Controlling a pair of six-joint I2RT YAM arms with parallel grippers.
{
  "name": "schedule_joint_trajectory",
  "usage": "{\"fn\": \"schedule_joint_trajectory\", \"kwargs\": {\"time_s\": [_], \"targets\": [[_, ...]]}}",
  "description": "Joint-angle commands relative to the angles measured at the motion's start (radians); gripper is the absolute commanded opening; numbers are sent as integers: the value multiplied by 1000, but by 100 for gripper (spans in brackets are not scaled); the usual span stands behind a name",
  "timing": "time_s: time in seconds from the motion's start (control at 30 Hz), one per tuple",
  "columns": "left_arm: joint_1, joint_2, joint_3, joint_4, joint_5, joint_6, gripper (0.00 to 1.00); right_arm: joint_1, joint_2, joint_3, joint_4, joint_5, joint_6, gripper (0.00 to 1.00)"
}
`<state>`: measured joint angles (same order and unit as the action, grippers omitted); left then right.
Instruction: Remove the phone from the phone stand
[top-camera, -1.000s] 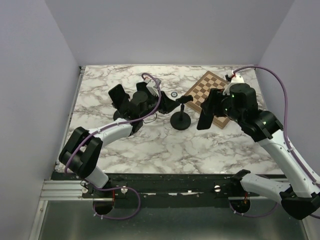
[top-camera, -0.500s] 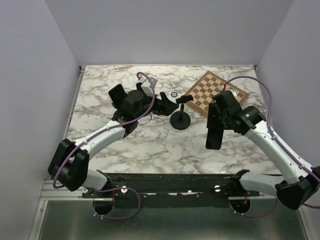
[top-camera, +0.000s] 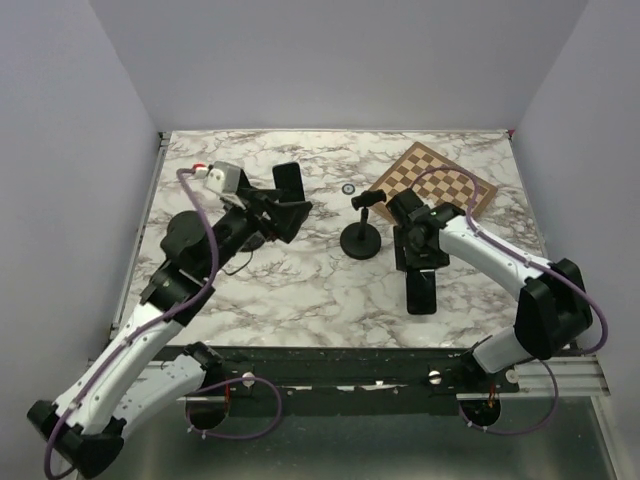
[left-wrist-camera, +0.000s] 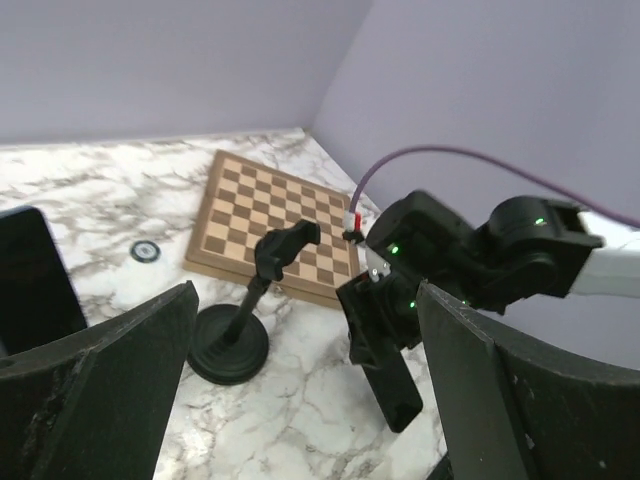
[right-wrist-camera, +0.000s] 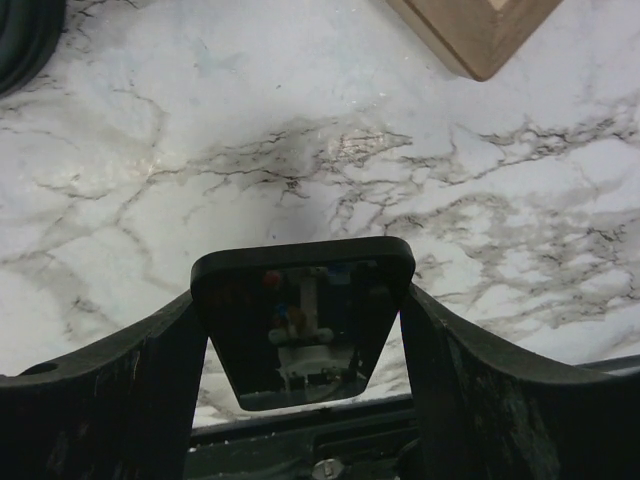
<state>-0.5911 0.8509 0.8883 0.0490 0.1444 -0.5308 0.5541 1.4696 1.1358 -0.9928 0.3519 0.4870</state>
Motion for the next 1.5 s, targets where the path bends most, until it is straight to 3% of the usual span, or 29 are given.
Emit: {"fn": "schedule_joint_trajectory", "kwargs": {"time_s": [0.0,0.27,0.37,0.43,0.53,0.73,0.87,0.9,1.07,1.3,1.47], "targets": [[7,-156,13,-201,-161,97,98,-10,72,-73,132,-38,-25,1],[13,-366,-53,-290,-338,157,98,-11,166,-129,217,-81,-23,1],[12,-410,-66,-319,-393,171,99,-12,205,-132,223,-80,-27,8],[11,-433,-77,-331,-427,178,99,-11,219,-134,227,-88,-31,17],[13,-466,-99,-334,-484,193,98,-11,208,-137,232,-90,-33,48],[16,-423,-83,-423,-641,214,99,-11,170,-122,210,-86,-32,72],[52,-392,-46,-476,-608,218,99,-11,128,-114,196,-81,-31,86],[69,-385,-35,-486,-588,214,99,-11,118,-114,197,-83,-33,99],[170,-344,-11,-507,-458,175,99,-12,88,-109,190,-87,-41,100],[266,-324,-5,-506,-441,207,99,-11,-90,-101,192,-111,-64,100],[468,-257,-19,-472,-183,186,97,-11,-241,-75,244,-205,-125,100]]}}
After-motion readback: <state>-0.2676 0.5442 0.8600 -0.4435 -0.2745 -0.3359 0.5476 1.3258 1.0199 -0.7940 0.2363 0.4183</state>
